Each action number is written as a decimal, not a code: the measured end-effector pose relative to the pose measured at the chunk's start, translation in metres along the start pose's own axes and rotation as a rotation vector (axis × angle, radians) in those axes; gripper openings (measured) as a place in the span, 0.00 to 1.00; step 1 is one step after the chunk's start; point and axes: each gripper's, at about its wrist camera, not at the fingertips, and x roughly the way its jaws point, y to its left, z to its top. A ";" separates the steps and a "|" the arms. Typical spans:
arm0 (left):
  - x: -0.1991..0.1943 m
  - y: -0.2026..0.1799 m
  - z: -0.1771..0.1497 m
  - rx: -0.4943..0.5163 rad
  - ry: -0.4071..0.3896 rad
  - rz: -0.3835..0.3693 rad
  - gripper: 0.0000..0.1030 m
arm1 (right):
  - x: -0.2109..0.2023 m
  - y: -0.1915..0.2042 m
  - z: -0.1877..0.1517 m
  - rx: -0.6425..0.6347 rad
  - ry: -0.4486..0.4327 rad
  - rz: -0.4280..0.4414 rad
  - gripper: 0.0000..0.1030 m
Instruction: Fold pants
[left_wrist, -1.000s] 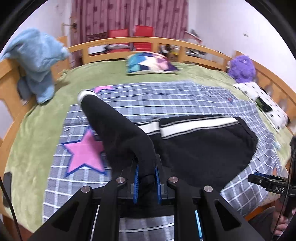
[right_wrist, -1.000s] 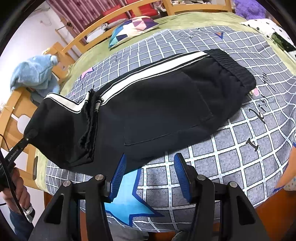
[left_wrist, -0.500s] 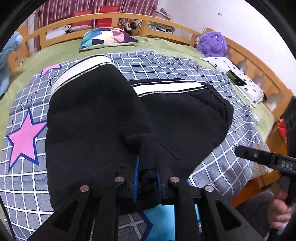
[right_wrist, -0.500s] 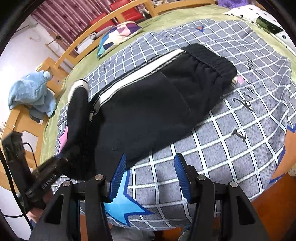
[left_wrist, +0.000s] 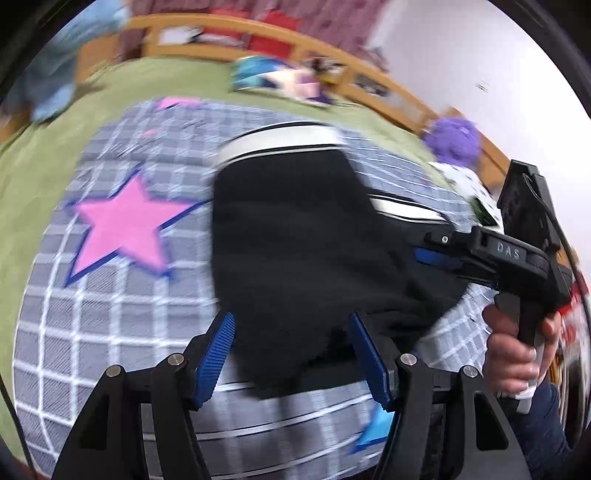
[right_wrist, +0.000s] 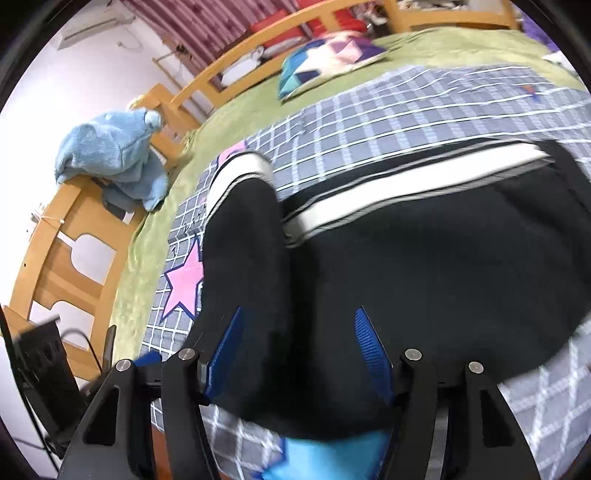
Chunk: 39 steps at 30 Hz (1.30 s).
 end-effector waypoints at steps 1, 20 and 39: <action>0.000 0.013 -0.002 -0.037 0.007 0.008 0.61 | 0.019 0.005 0.006 -0.003 0.038 -0.007 0.64; 0.026 -0.018 0.016 0.035 0.054 -0.028 0.61 | -0.116 -0.046 0.077 -0.227 -0.137 -0.208 0.09; 0.076 -0.154 0.025 0.253 0.035 -0.054 0.61 | -0.113 -0.192 0.039 -0.171 -0.137 -0.488 0.28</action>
